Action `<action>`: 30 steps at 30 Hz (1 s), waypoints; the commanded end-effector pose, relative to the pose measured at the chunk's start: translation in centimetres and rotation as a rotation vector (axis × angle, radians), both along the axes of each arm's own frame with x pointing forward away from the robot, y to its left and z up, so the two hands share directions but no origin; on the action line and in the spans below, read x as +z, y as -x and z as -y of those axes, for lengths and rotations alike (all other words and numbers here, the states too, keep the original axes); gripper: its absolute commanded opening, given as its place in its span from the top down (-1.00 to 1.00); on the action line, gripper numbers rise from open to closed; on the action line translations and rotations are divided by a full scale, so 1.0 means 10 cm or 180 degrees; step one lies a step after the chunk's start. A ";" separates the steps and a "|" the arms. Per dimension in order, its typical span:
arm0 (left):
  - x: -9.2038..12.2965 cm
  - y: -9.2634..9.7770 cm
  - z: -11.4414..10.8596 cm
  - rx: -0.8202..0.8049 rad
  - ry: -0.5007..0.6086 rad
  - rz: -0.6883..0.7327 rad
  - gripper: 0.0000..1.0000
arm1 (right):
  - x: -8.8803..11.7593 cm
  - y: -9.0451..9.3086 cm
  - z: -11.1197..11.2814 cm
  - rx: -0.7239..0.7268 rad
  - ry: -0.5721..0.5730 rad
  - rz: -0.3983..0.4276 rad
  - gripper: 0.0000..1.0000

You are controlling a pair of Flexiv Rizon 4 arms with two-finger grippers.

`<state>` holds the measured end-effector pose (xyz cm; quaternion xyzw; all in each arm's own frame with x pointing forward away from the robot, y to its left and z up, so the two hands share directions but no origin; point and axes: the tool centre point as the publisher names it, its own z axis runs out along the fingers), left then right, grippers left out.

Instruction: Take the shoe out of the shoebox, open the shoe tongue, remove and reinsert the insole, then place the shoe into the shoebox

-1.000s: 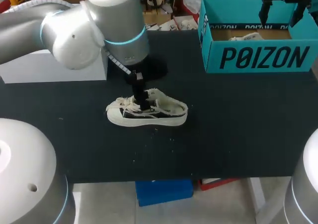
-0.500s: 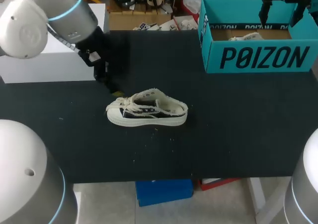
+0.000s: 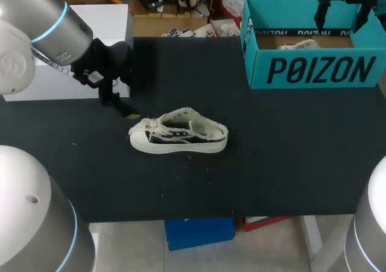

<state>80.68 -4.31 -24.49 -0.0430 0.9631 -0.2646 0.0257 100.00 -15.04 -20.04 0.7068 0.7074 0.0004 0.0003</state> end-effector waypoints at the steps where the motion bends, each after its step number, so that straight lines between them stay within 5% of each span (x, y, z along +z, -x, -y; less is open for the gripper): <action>1: 0.01 0.04 -0.07 0.0000 0.0274 0.0047 -1.00 | 0.00 0.00 0.00 -0.0002 0.0000 -0.0001 -1.00; 14: -0.22 0.12 -0.44 -0.0054 0.0620 0.0099 -1.00 | 0.00 0.00 0.00 -0.0002 0.0000 -0.0001 -1.00; 30: -0.48 0.00 -0.52 -0.0342 0.0740 0.0248 -1.00 | 0.00 0.00 0.00 -0.0002 0.0000 -0.0001 -1.00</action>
